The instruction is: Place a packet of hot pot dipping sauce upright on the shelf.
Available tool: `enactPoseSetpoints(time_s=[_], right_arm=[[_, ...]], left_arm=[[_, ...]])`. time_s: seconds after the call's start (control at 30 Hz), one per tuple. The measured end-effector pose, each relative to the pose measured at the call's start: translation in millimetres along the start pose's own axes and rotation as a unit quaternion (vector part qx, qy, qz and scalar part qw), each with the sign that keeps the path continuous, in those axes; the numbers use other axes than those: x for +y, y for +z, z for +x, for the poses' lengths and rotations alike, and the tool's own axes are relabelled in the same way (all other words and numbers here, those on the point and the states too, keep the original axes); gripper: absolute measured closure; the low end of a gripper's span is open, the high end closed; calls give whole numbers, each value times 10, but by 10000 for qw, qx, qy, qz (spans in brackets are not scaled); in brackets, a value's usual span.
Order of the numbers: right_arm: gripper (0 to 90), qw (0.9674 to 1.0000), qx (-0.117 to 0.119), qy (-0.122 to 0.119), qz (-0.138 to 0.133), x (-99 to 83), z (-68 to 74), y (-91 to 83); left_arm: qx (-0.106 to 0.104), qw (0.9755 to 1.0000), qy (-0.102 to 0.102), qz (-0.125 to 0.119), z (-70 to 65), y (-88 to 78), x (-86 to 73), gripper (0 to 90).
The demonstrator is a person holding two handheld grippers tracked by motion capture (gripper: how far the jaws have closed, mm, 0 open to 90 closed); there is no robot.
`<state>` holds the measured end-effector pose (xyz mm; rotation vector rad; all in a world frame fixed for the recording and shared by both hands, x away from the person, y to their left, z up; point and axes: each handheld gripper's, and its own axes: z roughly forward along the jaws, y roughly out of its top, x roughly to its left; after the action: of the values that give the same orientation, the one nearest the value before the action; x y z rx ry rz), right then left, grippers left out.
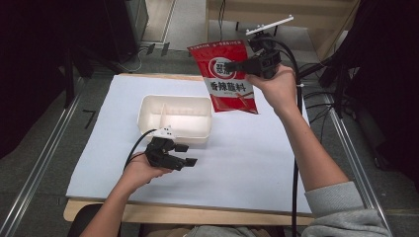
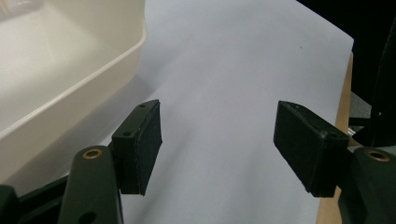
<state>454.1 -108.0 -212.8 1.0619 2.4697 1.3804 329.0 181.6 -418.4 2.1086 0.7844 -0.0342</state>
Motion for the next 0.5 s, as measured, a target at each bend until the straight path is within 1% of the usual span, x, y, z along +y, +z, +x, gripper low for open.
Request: enactPoseSetpoints(time_s=[0.1,0.13,0.17,0.2,0.27,0.3,0.33,0.4,0.47,0.5], right_arm=[[900,10000,19,-30,-2,60,30,22],[900,10000,30,-24,-4,79,35,29],[900,10000,30,-24,-4,79,35,29],[900,9999,102,4,-26,115,41,57],[900,9999,130,15,-28,126,43,69],[900,9999,132,18,-4,158,52,112],[900,9999,135,5,16,174,61,137],[900,9999,142,0,37,207,85,184],[900,9999,156,-25,30,237,111,227],[900,9999,155,-45,32,251,124,249]], left_arm=[[-7,10000,-4,5,4,-5,-4,332],[47,10000,6,7,3,-9,-8,332],[47,10000,6,7,3,-9,-8,332],[124,9999,30,55,0,-16,-8,333],[120,9999,19,21,3,-29,-5,334],[61,9999,-33,-74,3,-38,-5,333],[38,10000,-35,-61,8,-45,-8,333],[59,10000,-31,-13,15,-53,-15,334],[77,10000,-46,-31,23,-63,-22,334],[50,9999,-65,-59,25,-67,-24,334]])
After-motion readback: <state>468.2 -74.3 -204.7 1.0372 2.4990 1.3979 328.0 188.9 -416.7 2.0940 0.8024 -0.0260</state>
